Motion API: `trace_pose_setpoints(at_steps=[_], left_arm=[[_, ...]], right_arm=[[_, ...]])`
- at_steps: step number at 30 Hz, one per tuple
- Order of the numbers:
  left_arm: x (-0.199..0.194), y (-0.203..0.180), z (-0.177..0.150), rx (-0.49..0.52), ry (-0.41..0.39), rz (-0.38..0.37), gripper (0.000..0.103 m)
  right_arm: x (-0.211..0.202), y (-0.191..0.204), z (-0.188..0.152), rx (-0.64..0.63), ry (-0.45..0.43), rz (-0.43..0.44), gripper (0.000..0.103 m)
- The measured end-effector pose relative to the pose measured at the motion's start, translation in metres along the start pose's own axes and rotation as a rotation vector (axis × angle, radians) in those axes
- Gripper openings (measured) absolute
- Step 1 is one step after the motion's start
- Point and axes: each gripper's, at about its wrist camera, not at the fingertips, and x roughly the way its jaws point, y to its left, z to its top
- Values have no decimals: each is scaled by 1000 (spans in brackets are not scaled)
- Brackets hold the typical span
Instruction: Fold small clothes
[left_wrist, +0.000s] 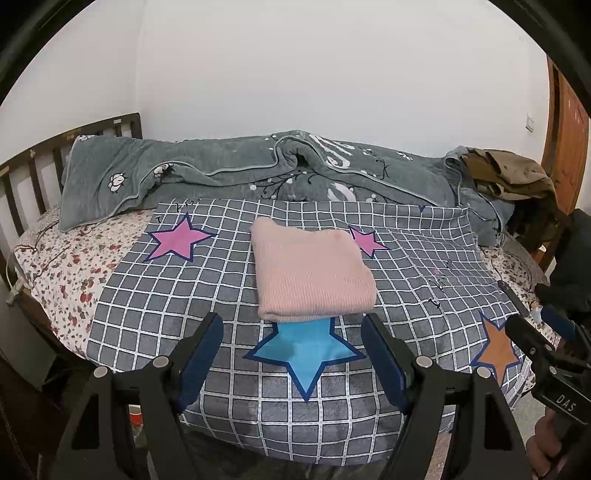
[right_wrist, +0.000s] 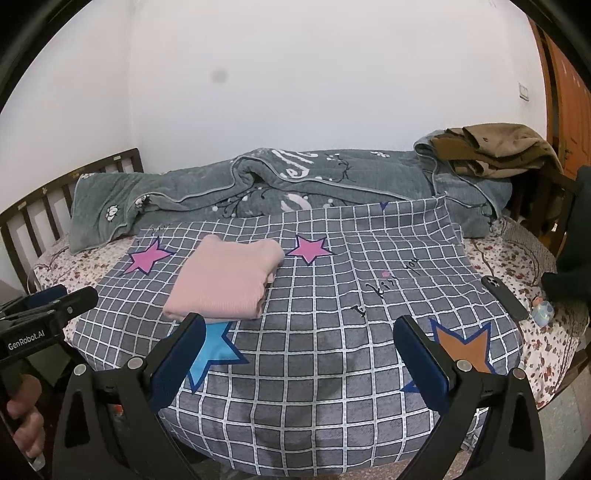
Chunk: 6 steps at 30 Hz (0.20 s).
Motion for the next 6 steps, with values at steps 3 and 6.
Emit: trace_pose_setpoints(at_steps=[3,6], left_arm=[[-2,2,5,1,-5,3,76],[-5,5,12,-1,-21,0,77]], right_arm=[[1,2,1,-7,3,4,100],[1,5,3,-24,0,2,100]])
